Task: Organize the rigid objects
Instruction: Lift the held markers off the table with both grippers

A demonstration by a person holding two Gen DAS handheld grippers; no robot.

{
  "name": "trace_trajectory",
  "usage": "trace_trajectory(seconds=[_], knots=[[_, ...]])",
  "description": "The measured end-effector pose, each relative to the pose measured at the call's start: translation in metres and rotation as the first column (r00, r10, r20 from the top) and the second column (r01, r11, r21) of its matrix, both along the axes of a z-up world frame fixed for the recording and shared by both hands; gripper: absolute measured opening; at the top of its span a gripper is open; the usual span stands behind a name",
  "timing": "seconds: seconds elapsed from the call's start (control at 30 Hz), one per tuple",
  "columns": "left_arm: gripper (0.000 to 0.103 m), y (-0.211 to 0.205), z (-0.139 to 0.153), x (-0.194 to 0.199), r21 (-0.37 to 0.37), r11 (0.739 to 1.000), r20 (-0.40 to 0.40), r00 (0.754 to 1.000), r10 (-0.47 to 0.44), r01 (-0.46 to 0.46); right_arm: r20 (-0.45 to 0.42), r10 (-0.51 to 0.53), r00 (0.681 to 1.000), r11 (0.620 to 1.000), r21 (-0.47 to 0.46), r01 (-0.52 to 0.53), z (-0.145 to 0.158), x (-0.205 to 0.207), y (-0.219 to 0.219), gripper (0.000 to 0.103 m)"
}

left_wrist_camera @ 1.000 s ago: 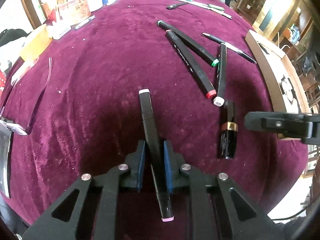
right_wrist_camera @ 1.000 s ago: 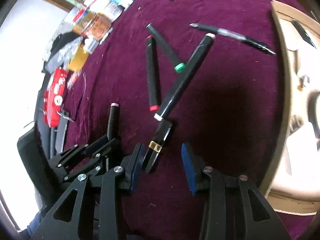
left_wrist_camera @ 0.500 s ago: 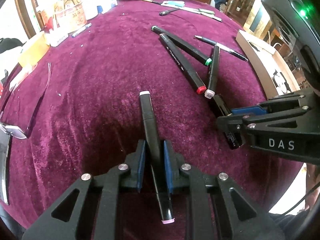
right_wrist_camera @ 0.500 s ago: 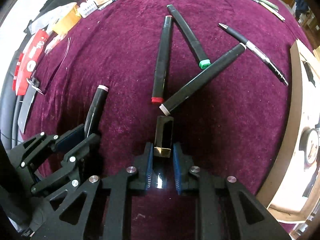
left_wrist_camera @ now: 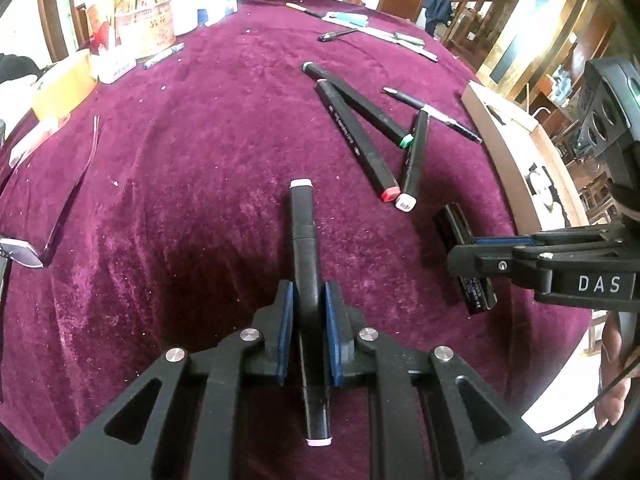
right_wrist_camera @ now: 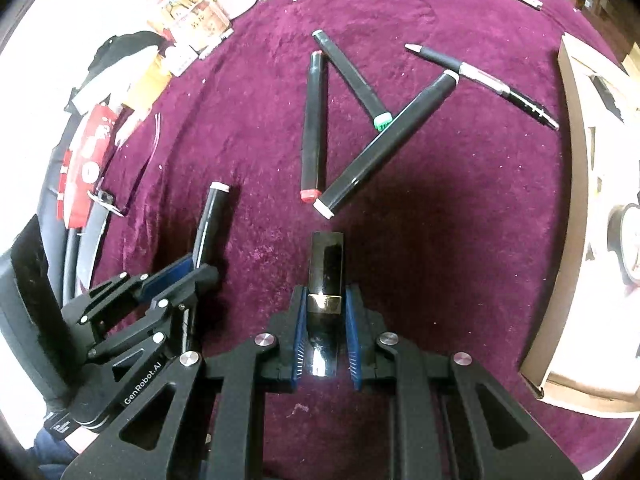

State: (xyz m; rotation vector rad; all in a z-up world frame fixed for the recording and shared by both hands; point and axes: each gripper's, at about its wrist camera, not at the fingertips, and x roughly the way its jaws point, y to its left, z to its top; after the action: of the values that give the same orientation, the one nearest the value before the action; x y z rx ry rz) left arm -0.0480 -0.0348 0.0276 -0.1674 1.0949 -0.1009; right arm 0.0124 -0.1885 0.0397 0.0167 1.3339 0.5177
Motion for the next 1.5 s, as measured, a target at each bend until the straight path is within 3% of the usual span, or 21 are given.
trace_trajectory(seconds=[0.97,1.5], knots=[[0.013,0.026,0.010,-0.028,-0.026,0.997,0.043,0.996,0.074,-0.073,0.015,0.046,0.999,0.998,0.046,-0.047,0.004,-0.012,0.032,0.016],[0.012,0.005,0.021,-0.008,-0.041,0.999,0.052,0.999,0.005,-0.003,0.038,-0.079,0.996,0.989,0.130,0.073,0.014,-0.010,-0.015,0.016]])
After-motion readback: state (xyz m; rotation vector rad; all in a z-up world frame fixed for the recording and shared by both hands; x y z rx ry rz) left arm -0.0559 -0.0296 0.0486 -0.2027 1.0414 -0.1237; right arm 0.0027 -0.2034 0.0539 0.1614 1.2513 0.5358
